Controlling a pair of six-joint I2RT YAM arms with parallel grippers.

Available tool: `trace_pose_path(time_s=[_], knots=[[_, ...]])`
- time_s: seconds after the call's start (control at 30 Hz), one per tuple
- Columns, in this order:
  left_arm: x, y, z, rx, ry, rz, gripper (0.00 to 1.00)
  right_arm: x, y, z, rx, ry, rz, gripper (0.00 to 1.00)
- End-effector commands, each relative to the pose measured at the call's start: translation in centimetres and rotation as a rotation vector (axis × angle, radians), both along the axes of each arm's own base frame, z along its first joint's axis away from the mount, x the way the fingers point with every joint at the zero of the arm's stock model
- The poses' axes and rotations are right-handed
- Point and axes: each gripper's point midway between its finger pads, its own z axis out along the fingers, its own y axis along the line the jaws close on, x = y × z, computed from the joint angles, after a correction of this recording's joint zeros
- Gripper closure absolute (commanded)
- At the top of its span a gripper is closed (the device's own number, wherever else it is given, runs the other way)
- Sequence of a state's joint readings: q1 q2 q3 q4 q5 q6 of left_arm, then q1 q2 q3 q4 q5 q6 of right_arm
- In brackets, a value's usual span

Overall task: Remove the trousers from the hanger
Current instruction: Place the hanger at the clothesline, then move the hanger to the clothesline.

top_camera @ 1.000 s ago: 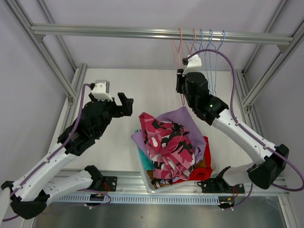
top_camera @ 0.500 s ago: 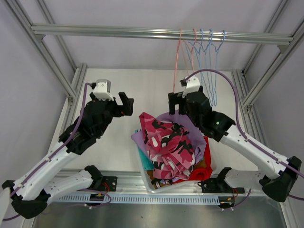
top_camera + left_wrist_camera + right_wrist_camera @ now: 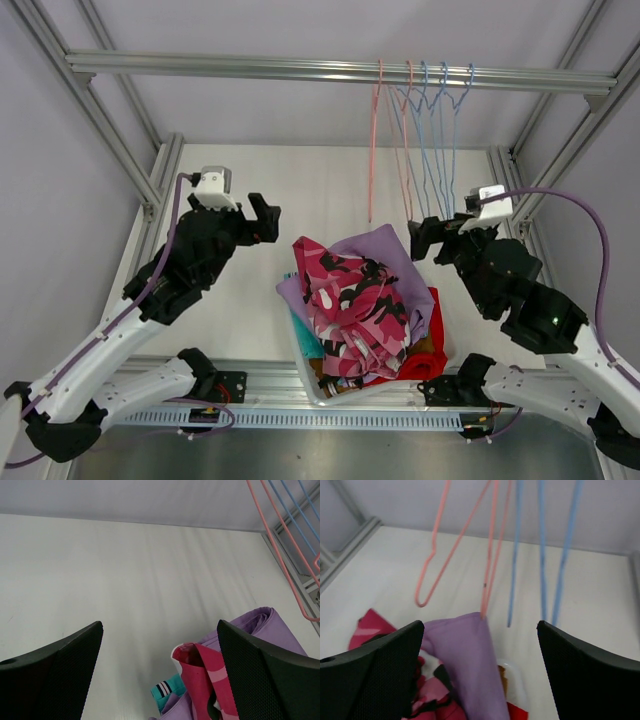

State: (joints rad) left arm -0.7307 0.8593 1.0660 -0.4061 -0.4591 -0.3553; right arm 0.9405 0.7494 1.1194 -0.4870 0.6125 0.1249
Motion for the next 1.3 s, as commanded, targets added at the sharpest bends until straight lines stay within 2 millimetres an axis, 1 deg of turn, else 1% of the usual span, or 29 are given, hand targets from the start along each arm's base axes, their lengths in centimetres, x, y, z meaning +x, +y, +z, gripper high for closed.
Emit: trace_pose_path(time_s=[0.0, 0.1, 0.13, 0.2, 0.23, 0.37, 0.47, 0.6, 0.67, 0.73, 0.77, 0.83, 0.87, 0.93, 0.97, 1.07, 1.13, 1.17, 1.23, 1.27], knots=[[-0.1, 0.5, 1.8, -0.013, -0.041, -0.002, 0.00, 1.5, -4.1, -2.3, -0.171, 0.004, -0.242, 0.00], [0.1, 0.6, 1.7, -0.009, -0.038, 0.007, 0.01, 2.0, -4.8, -3.4, -0.195, 0.006, -0.290, 0.01], [0.2, 0.6, 1.5, -0.005, -0.033, 0.007, 0.01, 2.4, -5.6, -3.6, -0.188, 0.013, -0.323, 0.00], [0.3, 0.5, 1.3, -0.001, -0.027, 0.006, 0.01, 2.9, -6.5, -3.8, -0.156, 0.021, -0.368, 0.01], [0.3, 0.4, 1.3, 0.001, -0.025, 0.006, 0.01, 3.1, -7.6, -4.2, -0.146, 0.024, -0.404, 0.00], [0.5, 0.2, 0.9, 0.011, -0.014, 0.006, 0.01, 3.3, -8.3, -4.7, -0.111, 0.031, -0.406, 0.00], [0.5, 0.0, 0.9, 0.011, -0.009, -0.003, 0.01, 3.8, -7.6, -5.2, -0.117, 0.045, -0.379, 0.00], [0.5, -0.1, 0.7, 0.012, -0.004, -0.009, 0.01, 4.5, -7.2, -5.0, -0.120, 0.042, -0.370, 0.01], [0.6, -0.1, 0.6, 0.016, 0.000, -0.007, 0.00, 4.7, -6.6, -5.0, -0.113, 0.044, -0.338, 0.01], [0.6, -0.1, 0.8, 0.013, -0.004, -0.007, 0.01, 5.4, -6.9, -5.1, -0.111, 0.054, -0.354, 0.01], [0.7, -0.3, 0.4, 0.020, 0.006, -0.009, 0.01, 5.6, -6.9, -5.1, -0.104, 0.060, -0.359, 0.01], [0.7, -0.4, 0.4, 0.019, 0.006, -0.015, 0.00, 6.2, -7.3, -5.3, -0.101, 0.072, -0.380, 0.01], [0.7, -0.4, 0.5, 0.016, 0.007, -0.016, 0.00, 6.4, -7.4, -5.3, -0.095, 0.078, -0.390, 0.04], [0.7, -0.5, 0.4, 0.017, 0.012, -0.019, 0.00, 6.7, -7.7, -5.1, -0.087, 0.084, -0.412, 0.07], [0.7, -0.5, 0.4, 0.017, 0.010, -0.020, 0.01, 6.9, -7.6, -5.1, -0.085, 0.082, -0.401, 0.11], [0.7, -0.7, 0.3, 0.017, 0.014, -0.028, 0.01, 7.5, -7.3, -4.8, -0.068, 0.075, -0.388, 0.17], [0.8, -0.8, 0.1, 0.020, 0.019, -0.029, 0.01, 7.9, -6.9, -4.7, -0.054, 0.077, -0.369, 0.18], [0.8, -0.8, 0.0, 0.021, 0.023, -0.030, 0.01, 8.1, -6.8, -4.6, -0.047, 0.071, -0.361, 0.21], [0.9, -0.9, -0.1, 0.028, 0.030, -0.032, 0.01, 8.3, -6.5, -4.6, -0.046, 0.070, -0.346, 0.23], [0.9, -0.9, -0.2, 0.029, 0.033, -0.032, 0.01, 8.6, -6.3, -4.6, -0.045, 0.068, -0.344, 0.26]])
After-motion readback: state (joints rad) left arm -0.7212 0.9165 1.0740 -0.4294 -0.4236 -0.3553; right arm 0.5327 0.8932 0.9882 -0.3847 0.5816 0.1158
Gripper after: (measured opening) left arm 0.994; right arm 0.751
